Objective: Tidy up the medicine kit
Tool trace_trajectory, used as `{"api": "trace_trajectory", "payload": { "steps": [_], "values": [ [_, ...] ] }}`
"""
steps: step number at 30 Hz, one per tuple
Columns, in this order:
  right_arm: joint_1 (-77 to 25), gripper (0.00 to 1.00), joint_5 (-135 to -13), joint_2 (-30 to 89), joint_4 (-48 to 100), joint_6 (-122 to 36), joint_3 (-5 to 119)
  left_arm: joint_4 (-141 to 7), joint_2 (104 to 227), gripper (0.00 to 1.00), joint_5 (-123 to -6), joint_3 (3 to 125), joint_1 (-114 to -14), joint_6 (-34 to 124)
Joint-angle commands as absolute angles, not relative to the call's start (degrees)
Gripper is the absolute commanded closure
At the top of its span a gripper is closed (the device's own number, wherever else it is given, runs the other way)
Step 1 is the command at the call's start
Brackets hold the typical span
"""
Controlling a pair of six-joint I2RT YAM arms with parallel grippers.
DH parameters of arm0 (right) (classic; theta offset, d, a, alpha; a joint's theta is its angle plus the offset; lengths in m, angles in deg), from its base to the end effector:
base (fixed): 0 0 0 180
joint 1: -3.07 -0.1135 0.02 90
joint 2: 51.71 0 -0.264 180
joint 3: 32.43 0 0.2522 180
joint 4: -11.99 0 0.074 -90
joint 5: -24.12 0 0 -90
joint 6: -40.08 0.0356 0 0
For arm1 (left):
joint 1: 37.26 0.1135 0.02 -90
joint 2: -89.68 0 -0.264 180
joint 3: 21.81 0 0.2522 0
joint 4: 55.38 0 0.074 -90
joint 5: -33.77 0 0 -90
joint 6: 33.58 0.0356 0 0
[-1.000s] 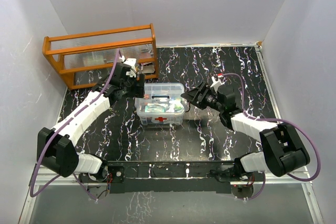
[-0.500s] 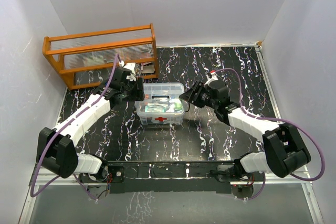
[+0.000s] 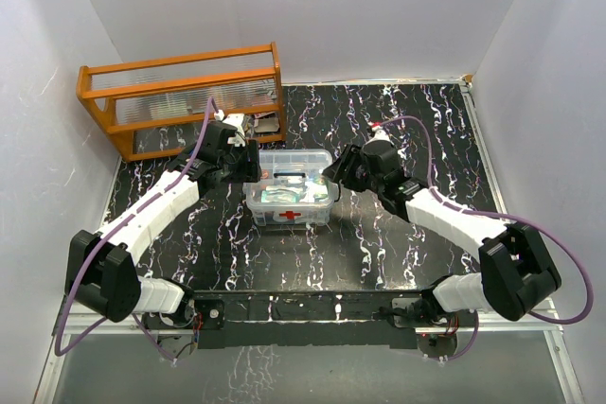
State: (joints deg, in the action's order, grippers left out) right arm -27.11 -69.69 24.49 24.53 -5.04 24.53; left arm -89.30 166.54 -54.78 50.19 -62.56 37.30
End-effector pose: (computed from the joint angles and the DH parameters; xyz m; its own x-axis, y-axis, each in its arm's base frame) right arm 0.2480 0.1469 0.2291 -0.7110 0.4010 -0.5777 -0.0688 0.7779 0.6246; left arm 0.2686 -0.1260 0.2806 -0.6691 -0.0459 -0.7417 0.2013 0.9496 -0.2404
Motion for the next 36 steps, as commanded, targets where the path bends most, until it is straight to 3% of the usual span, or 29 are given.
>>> {"api": "trace_trajectory", "payload": {
  "steps": [1, 6, 15, 28, 36],
  "values": [
    [-28.9, 0.57, -61.3, 25.3, 31.3, -7.1, 28.3, -93.1, 166.1, 0.39, -54.3, 48.7, -62.7, 38.0],
    [-30.7, 0.57, -55.7, 26.7, 36.0, -6.8, 30.4, -93.2, 166.1, 0.39, -54.2, 48.6, -62.7, 38.0],
    [-31.7, 0.49, -54.7, 27.7, 37.1, -6.8, 30.9, -93.5, 166.2, 0.39, -54.0, 48.5, -62.7, 38.1],
    [-35.0, 0.55, -45.6, 29.6, 45.6, -6.2, 36.2, -93.7, 166.3, 0.39, -54.2, 48.6, -62.6, 38.2],
    [-36.8, 0.69, -43.2, 30.6, 47.5, -6.2, 38.5, -93.8, 166.6, 0.40, -54.7, 48.6, -62.7, 38.2]
  ]
}}
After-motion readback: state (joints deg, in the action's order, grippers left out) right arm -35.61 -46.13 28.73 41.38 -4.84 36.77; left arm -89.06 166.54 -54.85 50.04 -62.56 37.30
